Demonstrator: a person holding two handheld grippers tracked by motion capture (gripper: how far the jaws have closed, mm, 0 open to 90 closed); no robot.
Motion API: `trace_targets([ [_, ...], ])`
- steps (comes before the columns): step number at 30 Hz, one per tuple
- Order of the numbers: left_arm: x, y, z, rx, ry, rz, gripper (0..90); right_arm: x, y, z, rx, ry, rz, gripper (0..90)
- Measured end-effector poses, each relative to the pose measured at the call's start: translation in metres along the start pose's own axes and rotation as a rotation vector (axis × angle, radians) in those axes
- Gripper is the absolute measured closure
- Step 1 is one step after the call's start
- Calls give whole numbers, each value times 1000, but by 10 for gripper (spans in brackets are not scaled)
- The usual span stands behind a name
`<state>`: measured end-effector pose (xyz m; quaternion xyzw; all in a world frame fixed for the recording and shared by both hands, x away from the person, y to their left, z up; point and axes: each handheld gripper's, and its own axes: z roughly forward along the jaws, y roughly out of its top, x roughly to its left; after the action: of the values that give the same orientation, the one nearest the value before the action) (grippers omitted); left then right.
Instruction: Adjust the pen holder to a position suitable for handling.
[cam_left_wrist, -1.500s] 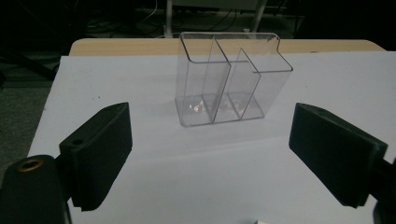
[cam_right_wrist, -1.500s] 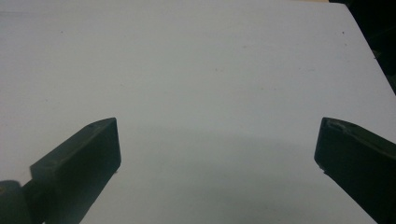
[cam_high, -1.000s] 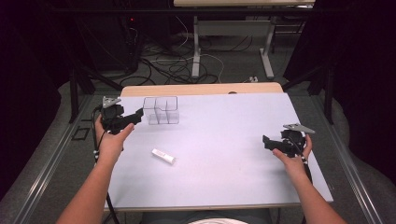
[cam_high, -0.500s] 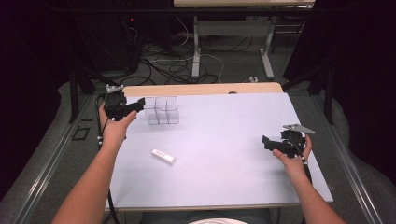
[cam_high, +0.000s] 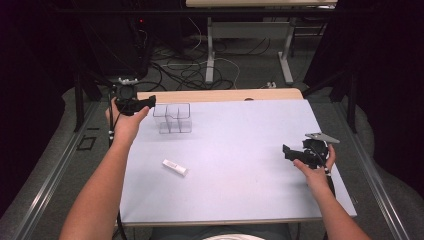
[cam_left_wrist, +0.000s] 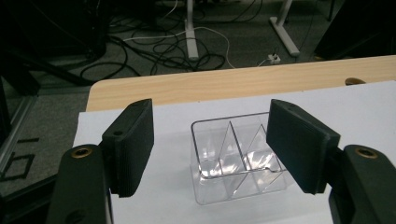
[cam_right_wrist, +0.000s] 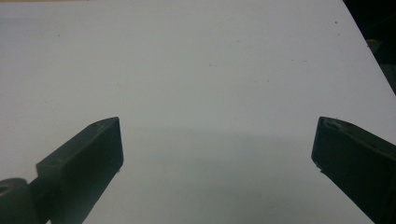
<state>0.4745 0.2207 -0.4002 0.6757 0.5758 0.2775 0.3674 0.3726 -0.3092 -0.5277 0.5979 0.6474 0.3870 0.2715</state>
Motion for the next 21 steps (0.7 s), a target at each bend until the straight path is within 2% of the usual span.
trace_targets([
  [2,-2,3,2,8,1,4,348,-1,0,0,0,2,-3,14],
  [5,-4,4,7,20,14,17,417,-2,-1,0,2,1,-3,16],
  [6,-5,4,11,39,28,37,425,-2,-1,1,2,0,-3,17],
  [7,-5,4,11,39,28,37,426,-2,-1,0,3,3,-2,17],
  [12,-5,1,24,64,24,26,443,-2,-1,1,6,8,-11,20],
  [15,-4,0,32,109,11,27,506,-1,-1,1,10,10,-7,22],
  [17,-4,-1,34,116,11,19,536,-1,-1,1,8,11,-7,22],
  [18,-3,-1,37,127,4,1,540,-2,-1,1,7,12,-9,23],
  [20,-2,-1,38,138,-2,-4,551,-2,-1,0,7,12,-7,24],
  [21,-1,-2,41,144,-2,-20,553,-2,-1,0,8,13,-6,24],
])
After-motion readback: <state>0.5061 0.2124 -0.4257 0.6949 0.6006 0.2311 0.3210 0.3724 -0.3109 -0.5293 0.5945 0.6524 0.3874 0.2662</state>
